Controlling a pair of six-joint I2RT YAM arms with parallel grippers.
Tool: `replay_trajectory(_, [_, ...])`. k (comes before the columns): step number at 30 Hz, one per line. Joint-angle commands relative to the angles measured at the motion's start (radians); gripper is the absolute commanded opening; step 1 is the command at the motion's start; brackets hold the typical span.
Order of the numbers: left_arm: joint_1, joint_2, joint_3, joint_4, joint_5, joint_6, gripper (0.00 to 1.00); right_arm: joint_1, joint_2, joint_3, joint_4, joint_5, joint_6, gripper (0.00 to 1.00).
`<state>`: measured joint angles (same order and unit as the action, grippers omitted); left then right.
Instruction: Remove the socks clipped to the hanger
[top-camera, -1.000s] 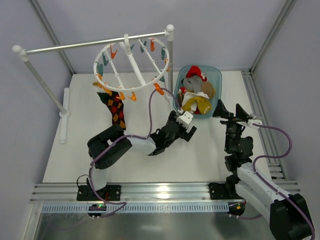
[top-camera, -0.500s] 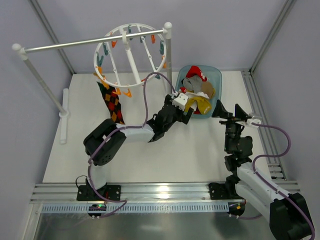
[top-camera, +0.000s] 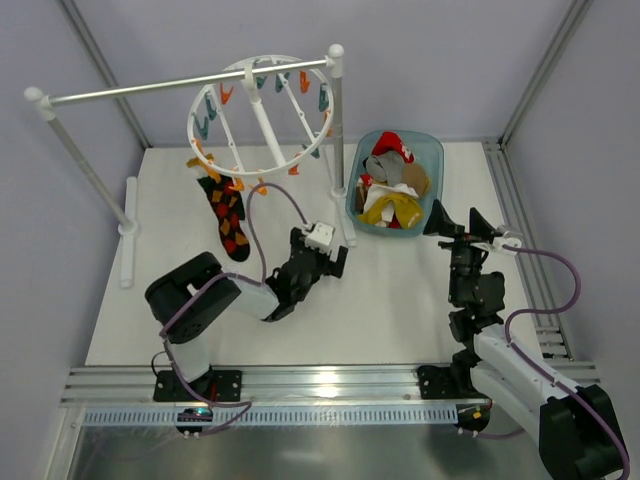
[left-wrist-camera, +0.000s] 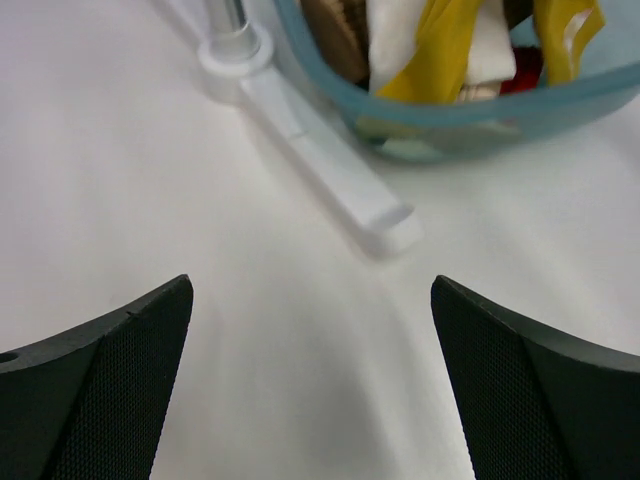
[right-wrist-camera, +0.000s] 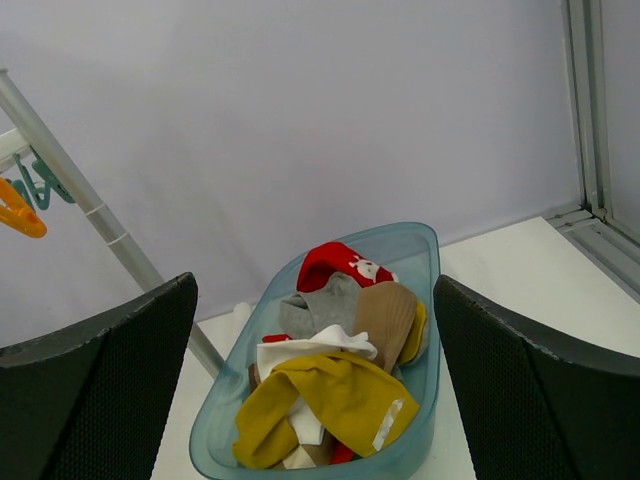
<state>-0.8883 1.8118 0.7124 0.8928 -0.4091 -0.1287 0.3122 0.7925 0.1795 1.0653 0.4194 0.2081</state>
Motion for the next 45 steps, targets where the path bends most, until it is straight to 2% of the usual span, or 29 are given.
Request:
replay_trajectory(1, [-0.055,-0.103,-0.183,0.381,-0.204,0.013,1.0,-0.004,-0.003,0.012,0.041,0.002,0.005,1.0])
replay_trajectory(3, [-0.058,-0.149,-0.281,0.47,-0.275,0.015,1.0,-0.002,0.002,0.014,0.041,-0.007,0.007,1.0])
replay_trajectory(4, [-0.058,-0.166,-0.298,0.465,-0.299,0.018,1.0,-0.002,0.002,0.014,0.042,-0.01,0.013,1.0])
replay_trajectory(7, [-0.054,-0.241,-0.304,0.356,-0.414,0.023,1.0,-0.002,0.01,0.017,0.044,-0.016,0.017,1.0])
replay_trajectory(10, [-0.02,-0.292,-0.323,0.328,-0.499,-0.002,1.0,-0.002,0.007,0.015,0.041,-0.016,0.019,1.0])
replay_trajectory(12, [0.037,-0.35,-0.361,0.299,-0.508,-0.077,0.99,-0.002,0.005,0.014,0.039,-0.01,0.013,1.0])
replay_trajectory(16, [0.184,-0.462,-0.389,0.108,-0.459,-0.247,0.99,-0.002,-0.003,0.012,0.035,-0.01,0.013,1.0])
replay_trajectory(17, [0.208,-0.477,-0.384,0.022,-0.442,-0.27,1.0,-0.004,-0.001,0.014,0.036,-0.014,0.013,1.0])
replay_trajectory(20, [0.267,-0.512,-0.381,0.009,-0.442,-0.275,1.0,-0.002,0.004,0.014,0.036,-0.019,0.017,1.0])
replay_trajectory(25, [0.4,-0.461,-0.324,-0.061,-0.386,-0.287,1.0,-0.002,0.004,0.014,0.036,-0.021,0.02,1.0])
replay_trajectory(29, [0.46,-0.364,-0.278,-0.028,-0.336,-0.29,1.0,-0.002,0.002,0.014,0.035,-0.022,0.022,1.0])
replay_trajectory(36, [0.466,-0.218,-0.202,0.049,-0.32,-0.235,1.0,-0.002,0.002,0.014,0.033,-0.015,0.014,1.0])
replay_trajectory(39, [0.466,-0.203,-0.217,0.103,-0.316,-0.226,0.94,-0.004,0.004,0.017,0.035,-0.01,0.011,1.0])
replay_trajectory(40, [0.466,-0.203,-0.221,0.118,-0.318,-0.22,0.86,-0.002,0.004,0.015,0.035,-0.013,0.01,1.0])
replay_trajectory(45, [0.468,-0.19,-0.226,0.162,-0.329,-0.177,0.68,-0.002,0.016,0.021,0.036,-0.021,0.014,1.0])
